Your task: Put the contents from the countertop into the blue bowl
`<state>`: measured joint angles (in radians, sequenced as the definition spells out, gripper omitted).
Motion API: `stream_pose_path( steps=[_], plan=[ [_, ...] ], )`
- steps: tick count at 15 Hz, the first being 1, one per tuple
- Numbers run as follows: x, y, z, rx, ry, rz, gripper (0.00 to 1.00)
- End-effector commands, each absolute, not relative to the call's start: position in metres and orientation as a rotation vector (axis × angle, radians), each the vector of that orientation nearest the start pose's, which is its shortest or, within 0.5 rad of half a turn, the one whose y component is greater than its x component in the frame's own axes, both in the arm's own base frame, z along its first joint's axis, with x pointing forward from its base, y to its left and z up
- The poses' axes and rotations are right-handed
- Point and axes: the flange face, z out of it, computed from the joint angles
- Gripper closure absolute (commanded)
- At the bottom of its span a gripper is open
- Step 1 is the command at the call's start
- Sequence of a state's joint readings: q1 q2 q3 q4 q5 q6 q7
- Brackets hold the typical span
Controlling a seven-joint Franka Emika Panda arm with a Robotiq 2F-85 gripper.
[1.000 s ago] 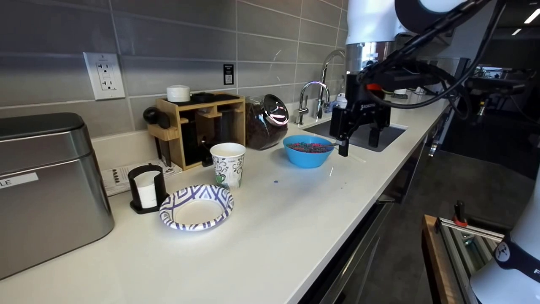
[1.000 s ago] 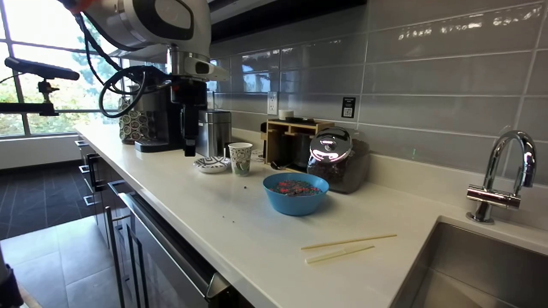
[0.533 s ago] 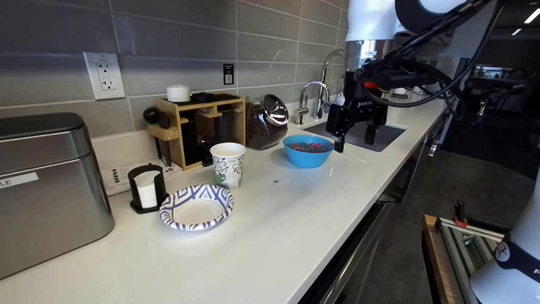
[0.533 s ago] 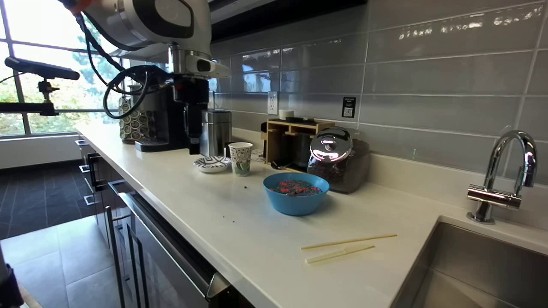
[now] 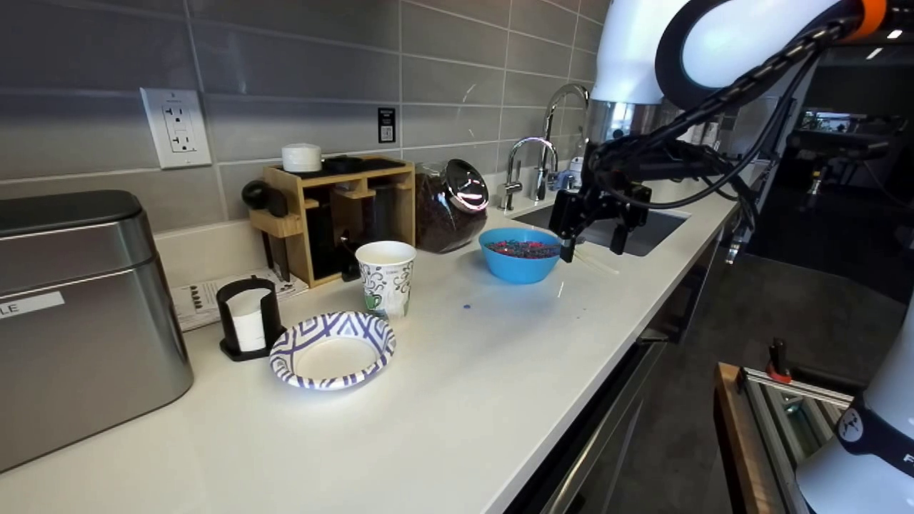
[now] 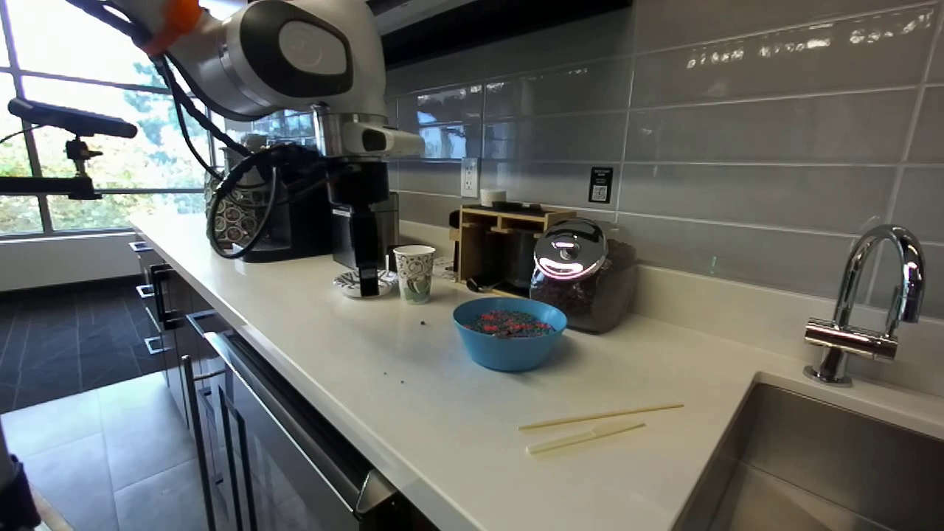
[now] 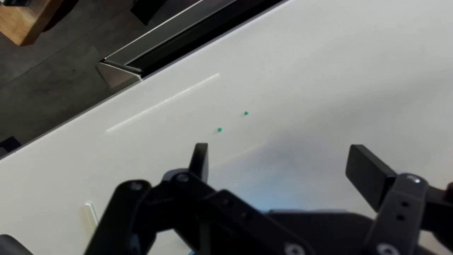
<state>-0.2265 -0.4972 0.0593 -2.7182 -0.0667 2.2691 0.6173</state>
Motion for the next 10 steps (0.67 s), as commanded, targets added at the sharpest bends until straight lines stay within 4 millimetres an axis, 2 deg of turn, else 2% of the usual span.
stream_pose_path(
  steps=[1,2,10],
  plan=[
    [0.358,-0.077,0.354,-2.951,1.269,-0.144,0.0],
    [0.369,-0.083,0.355,-2.935,1.288,-0.149,0.0],
    [0.372,-0.105,0.31,-2.93,1.417,-0.104,0.0]
  ],
)
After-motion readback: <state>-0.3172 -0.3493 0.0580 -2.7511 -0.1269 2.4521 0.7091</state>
